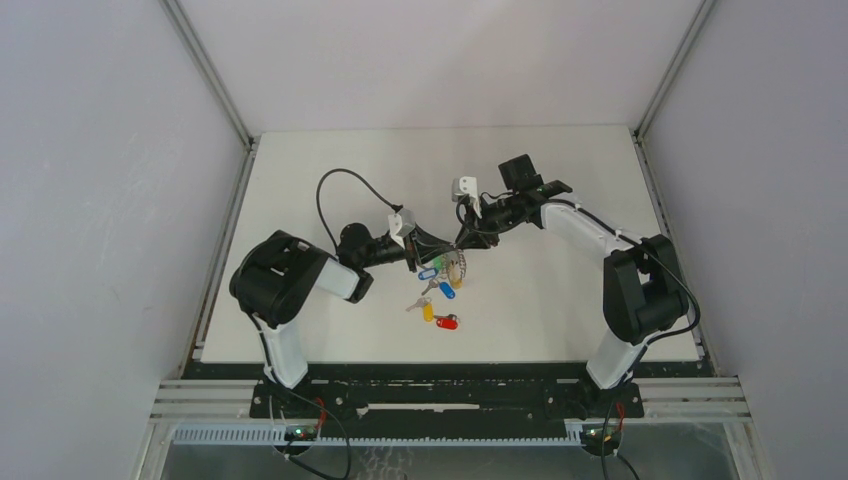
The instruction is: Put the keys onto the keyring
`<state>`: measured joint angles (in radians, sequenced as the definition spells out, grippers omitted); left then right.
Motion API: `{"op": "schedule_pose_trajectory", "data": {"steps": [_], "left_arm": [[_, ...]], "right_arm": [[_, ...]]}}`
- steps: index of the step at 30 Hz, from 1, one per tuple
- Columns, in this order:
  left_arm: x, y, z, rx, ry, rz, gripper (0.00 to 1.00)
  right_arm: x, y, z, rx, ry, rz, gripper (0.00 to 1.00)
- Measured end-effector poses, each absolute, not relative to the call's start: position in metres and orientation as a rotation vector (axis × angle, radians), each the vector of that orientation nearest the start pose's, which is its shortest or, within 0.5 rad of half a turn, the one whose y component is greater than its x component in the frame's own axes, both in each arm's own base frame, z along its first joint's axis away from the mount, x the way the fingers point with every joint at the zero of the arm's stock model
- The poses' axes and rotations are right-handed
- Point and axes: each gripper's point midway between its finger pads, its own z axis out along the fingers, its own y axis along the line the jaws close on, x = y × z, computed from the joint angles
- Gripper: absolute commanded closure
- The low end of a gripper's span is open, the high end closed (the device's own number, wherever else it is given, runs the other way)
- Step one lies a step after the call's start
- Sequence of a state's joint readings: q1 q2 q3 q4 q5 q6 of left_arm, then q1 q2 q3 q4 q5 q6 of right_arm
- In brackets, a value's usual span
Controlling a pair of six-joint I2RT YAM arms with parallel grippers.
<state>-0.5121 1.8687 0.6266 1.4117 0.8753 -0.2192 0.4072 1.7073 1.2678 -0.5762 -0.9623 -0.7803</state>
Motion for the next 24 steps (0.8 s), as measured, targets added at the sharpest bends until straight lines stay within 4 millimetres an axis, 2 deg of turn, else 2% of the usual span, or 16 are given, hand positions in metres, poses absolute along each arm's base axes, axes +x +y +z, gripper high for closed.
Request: {"op": "schedule_pose_trajectory", "data": {"steps": [6, 9, 16, 19, 24], "left_arm": [[0.295, -0.327, 0.146, 0.954, 1.255, -1.191, 1.0], [0.296, -0.326, 0.146, 0.951, 1.257, -1.19, 0.99], [0.297, -0.325, 0.147, 0.948, 1.252, -1.185, 0.75], [0.298, -0.325, 0.148, 0.945, 1.247, -1.179, 0.7], [0.3, -0.323, 0.147, 0.928, 1.253, -1.166, 0.68]], "right_arm": [[0.3, 0.27, 0.142, -1.533, 1.656, 1.037, 1.0], [0.301, 0.27, 0.141, -1.534, 1.655, 1.038, 1.0], [0.301, 0.266, 0.135, -1.564, 1.706, 0.979, 1.0], [0.306, 0.262, 0.134, -1.602, 1.761, 0.892, 1.0], [0.314, 0.264, 0.144, -1.694, 1.827, 0.725, 1.0]]}}
